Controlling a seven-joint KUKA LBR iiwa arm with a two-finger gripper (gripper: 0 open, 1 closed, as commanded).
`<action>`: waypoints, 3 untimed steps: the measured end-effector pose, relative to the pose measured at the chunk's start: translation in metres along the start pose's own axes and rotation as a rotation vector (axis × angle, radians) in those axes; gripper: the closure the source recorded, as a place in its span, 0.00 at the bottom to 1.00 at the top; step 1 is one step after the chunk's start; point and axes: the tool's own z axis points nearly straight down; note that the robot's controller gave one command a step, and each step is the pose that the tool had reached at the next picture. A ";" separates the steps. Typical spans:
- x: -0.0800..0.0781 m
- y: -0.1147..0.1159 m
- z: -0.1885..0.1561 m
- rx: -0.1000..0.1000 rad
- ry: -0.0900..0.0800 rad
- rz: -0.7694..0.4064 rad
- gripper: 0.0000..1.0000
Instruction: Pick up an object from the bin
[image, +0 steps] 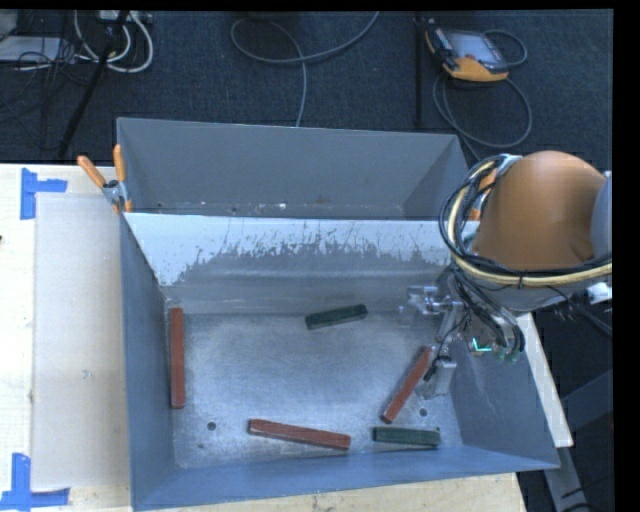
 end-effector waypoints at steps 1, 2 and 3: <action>0.014 -0.025 0.116 0.000 -0.001 -0.316 0.00; 0.006 -0.013 0.157 0.001 -0.003 -0.552 0.00; 0.005 -0.013 0.155 0.003 -0.009 -0.554 1.00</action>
Offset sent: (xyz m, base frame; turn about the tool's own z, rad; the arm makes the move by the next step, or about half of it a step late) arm -0.0131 -0.0254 -0.1125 -0.3167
